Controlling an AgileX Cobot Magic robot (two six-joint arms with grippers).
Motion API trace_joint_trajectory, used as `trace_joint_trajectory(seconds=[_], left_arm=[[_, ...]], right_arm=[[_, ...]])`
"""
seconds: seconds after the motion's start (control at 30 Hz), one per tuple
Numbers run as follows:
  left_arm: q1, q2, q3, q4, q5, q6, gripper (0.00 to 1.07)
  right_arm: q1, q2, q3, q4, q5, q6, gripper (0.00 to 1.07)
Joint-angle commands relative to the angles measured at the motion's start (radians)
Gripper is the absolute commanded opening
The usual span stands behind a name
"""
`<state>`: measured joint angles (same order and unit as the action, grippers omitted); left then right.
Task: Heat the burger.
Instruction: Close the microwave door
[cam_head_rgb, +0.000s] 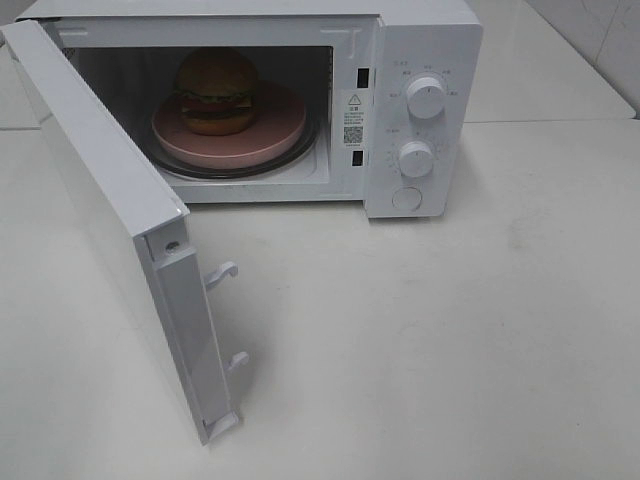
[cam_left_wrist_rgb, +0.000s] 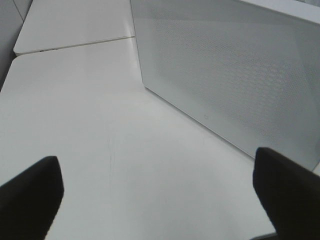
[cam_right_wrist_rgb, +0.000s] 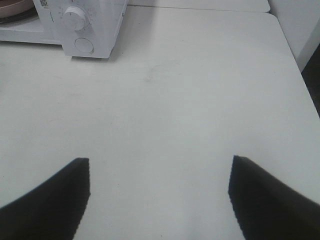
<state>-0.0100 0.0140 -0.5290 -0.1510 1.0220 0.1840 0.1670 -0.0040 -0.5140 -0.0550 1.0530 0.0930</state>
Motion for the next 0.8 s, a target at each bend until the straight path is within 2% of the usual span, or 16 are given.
trace_joint_trajectory(seconds=[0.03,0.07,0.1,0.13,0.17,0.2,0.27,0.3,0.33,0.37,0.4,0.43,0.6,0.7,0.77,0.8], left_arm=[[-0.005,0.079,-0.011,0.007,-0.081,-0.007,0.75],[-0.005,0.102,-0.011,0.007,-0.099,-0.007,0.69],[-0.005,0.102,-0.011,0.007,-0.099,-0.007,0.69],[-0.005,0.146,-0.011,0.007,-0.132,-0.007,0.58],[-0.005,0.17,-0.011,0.007,-0.154,-0.007,0.52],[-0.005,0.17,-0.011,0.007,-0.154,-0.007,0.52],[-0.005,0.24,-0.011,0.007,-0.218,-0.007,0.34],[-0.005,0.24,-0.011,0.007,-0.218,-0.007,0.34],[-0.005,0.291,-0.011,0.007,-0.264,-0.007,0.21],[-0.005,0.312,-0.011,0.007,-0.282,-0.007,0.13],[-0.005,0.312,-0.011,0.007,-0.282,-0.007,0.13],[-0.005,0.36,-0.009,0.007,-0.307,-0.007,0.0],[-0.005,0.454,0.012,0.008,-0.393,-0.003,0.0],[-0.005,0.513,0.045,0.008,-0.507,0.007,0.0],[-0.005,0.553,0.092,0.004,-0.655,0.041,0.0],[-0.005,0.553,0.092,0.004,-0.655,0.041,0.0]], right_arm=[[-0.003,-0.026,0.002,-0.005,-0.013,-0.001,0.76],[-0.003,-0.026,0.002,-0.005,-0.013,-0.001,0.76],[-0.003,-0.026,0.002,-0.005,-0.013,-0.001,0.76],[-0.003,-0.026,0.002,-0.005,-0.013,-0.001,0.76],[-0.003,-0.026,0.002,-0.005,-0.013,-0.001,0.76],[-0.003,-0.026,0.002,-0.005,-0.013,-0.001,0.76],[-0.003,-0.026,0.002,-0.005,-0.013,-0.001,0.76],[-0.003,-0.026,0.002,-0.005,-0.013,-0.001,0.76],[-0.003,-0.026,0.002,-0.005,-0.013,-0.001,0.76],[-0.003,-0.026,0.002,-0.005,-0.013,-0.001,0.76],[-0.003,-0.026,0.002,-0.005,-0.013,-0.001,0.76],[-0.003,-0.026,0.002,-0.005,-0.013,-0.001,0.76],[-0.003,-0.026,0.002,-0.005,-0.013,-0.001,0.76],[-0.003,-0.026,0.002,-0.005,-0.013,-0.001,0.76],[-0.003,-0.026,0.002,-0.005,-0.013,-0.001,0.76],[-0.003,-0.026,0.002,-0.005,-0.013,-0.001,0.76]])
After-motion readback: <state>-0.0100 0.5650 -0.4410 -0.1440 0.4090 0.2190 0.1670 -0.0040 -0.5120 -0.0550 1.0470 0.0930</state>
